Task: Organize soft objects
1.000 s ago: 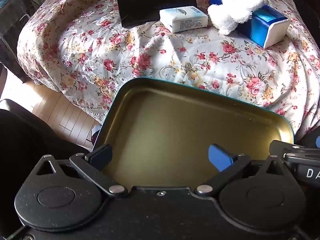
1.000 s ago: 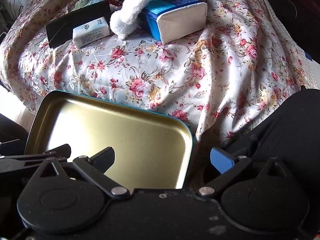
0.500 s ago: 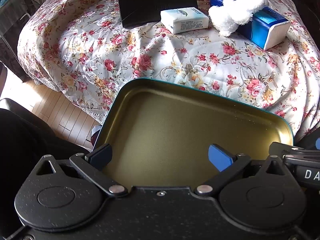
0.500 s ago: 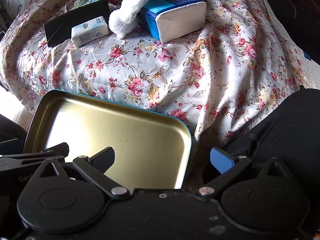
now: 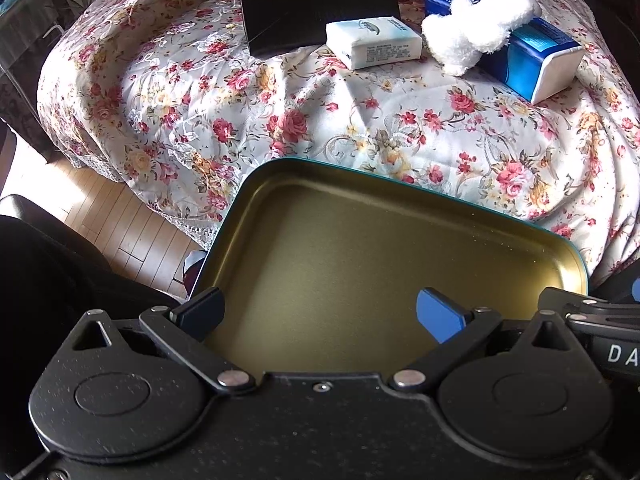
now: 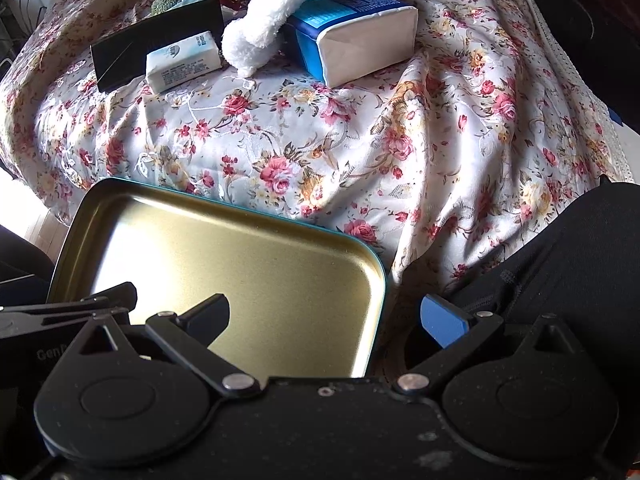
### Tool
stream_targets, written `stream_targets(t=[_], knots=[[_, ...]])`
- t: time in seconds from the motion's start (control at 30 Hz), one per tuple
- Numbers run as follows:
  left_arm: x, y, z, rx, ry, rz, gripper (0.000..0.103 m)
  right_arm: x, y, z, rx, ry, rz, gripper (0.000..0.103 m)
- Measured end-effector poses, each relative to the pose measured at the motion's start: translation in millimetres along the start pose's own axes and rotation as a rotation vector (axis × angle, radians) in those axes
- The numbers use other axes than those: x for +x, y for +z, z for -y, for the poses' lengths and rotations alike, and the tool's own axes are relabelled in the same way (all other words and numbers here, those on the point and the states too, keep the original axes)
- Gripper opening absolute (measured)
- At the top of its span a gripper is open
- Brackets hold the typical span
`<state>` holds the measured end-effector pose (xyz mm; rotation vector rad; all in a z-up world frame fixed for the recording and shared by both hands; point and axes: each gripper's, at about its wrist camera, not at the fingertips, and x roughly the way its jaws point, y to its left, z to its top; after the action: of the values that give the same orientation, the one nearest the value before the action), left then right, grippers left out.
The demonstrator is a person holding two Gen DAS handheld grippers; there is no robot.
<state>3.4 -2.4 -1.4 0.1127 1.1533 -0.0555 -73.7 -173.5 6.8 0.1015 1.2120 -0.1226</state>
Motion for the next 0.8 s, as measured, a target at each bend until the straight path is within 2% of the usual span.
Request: stream_targets(t=[0.8], knots=[[0.0, -0.4, -0.8, -0.007, -0.001, 0.001, 0.099, -0.2, 0.5, -0.2, -0.001, -0.001, 0.001, 0.102]])
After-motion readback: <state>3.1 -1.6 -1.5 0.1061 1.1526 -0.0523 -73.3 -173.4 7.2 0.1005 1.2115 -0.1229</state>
